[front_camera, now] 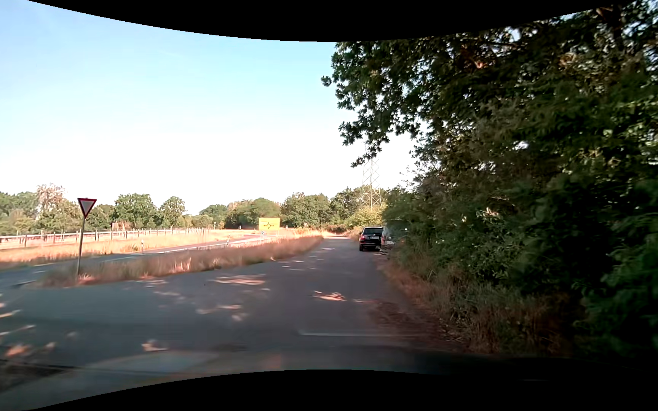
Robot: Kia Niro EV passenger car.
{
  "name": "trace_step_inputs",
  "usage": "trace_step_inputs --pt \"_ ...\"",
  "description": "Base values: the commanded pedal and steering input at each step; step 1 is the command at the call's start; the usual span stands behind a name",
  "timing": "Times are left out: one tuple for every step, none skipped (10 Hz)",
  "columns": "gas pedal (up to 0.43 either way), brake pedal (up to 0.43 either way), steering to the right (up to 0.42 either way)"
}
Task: Follow the waypoints while adhering to traffic rules and regulations
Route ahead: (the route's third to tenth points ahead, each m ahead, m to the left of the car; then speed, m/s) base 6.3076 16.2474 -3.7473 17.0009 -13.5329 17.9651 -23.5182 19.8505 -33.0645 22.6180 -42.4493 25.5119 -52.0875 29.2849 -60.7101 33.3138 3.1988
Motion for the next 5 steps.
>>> trace_step_inputs --pt "0.0 0.0 -0.005" --pt "0.0 0.0 -0.01" --pt "0.0 0.0 -0.018" --pt "0.0 0.0 -0.031" --pt "0.0 0.0 -0.042"
